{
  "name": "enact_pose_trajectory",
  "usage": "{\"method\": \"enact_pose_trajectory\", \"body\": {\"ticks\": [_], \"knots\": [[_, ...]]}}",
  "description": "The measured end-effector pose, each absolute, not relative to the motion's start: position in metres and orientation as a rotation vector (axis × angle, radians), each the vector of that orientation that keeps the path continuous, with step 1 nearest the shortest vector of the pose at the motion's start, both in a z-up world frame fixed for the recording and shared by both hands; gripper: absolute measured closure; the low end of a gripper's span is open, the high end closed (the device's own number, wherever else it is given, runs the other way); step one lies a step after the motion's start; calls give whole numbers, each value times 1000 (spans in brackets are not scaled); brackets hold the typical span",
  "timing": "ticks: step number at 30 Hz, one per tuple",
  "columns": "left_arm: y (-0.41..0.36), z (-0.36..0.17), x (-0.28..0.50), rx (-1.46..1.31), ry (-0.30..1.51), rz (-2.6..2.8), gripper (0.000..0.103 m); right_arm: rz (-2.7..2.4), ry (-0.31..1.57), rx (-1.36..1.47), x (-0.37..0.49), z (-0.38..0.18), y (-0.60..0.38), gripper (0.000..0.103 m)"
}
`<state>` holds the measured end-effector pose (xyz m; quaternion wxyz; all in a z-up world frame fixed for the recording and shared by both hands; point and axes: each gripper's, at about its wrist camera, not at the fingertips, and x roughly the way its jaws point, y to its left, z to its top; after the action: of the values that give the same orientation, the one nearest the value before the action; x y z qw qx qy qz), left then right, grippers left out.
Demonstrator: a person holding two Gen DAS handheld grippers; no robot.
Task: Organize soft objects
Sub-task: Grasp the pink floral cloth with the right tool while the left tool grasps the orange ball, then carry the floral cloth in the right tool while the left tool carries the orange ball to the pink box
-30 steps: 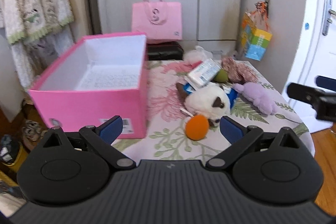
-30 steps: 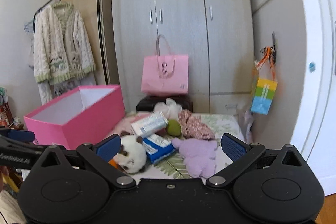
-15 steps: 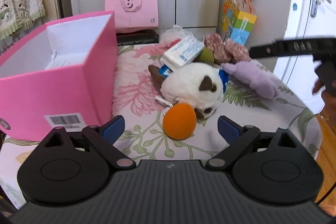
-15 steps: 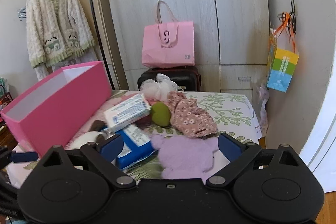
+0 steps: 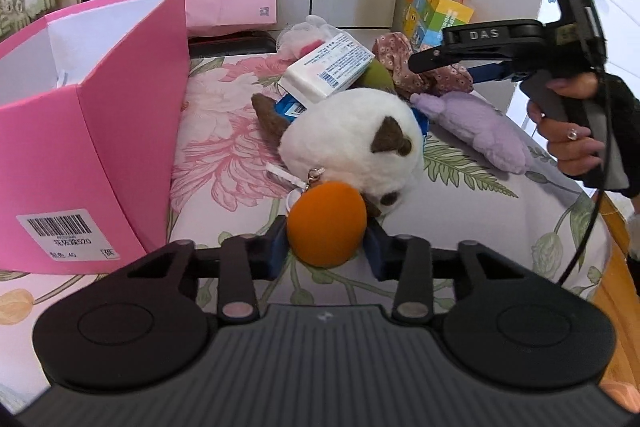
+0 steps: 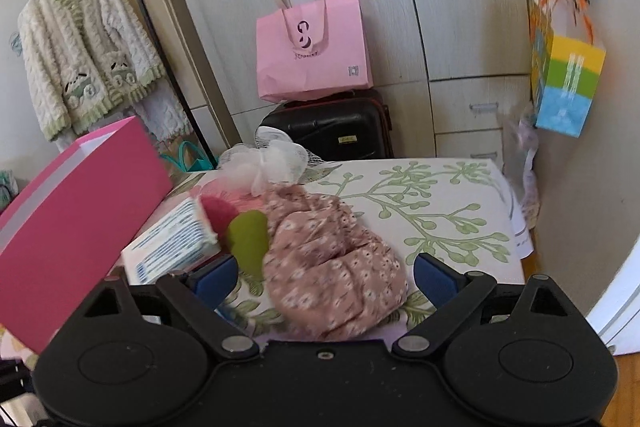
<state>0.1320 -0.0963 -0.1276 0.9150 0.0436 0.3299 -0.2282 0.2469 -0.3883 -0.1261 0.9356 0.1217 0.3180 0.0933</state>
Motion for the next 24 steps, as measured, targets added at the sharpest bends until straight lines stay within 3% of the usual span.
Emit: {"method": "enact_pose_trajectory", "body": {"ticks": [3, 4, 6, 7, 8, 11, 24], "knots": [[-96, -127, 133, 85, 682, -473, 66, 212, 669, 276, 254, -132, -390, 32], [-95, -127, 133, 81, 683, -473, 66, 222, 670, 269, 254, -133, -389, 47], [-94, -126, 134, 75, 688, -471, 66, 228, 667, 234, 252, -135, -384, 63], [-94, -126, 133, 73, 690, -471, 66, 218, 656, 209, 249, -134, -380, 77], [-93, -126, 133, 73, 691, -471, 66, 207, 638, 179, 245, -133, -376, 81], [-92, -125, 131, 65, 697, -467, 66, 176, 585, 122, 233, -126, -371, 85], [-66, -105, 109, 33, 684, -431, 66, 255, 450, 66, 166, -78, -344, 85]]}}
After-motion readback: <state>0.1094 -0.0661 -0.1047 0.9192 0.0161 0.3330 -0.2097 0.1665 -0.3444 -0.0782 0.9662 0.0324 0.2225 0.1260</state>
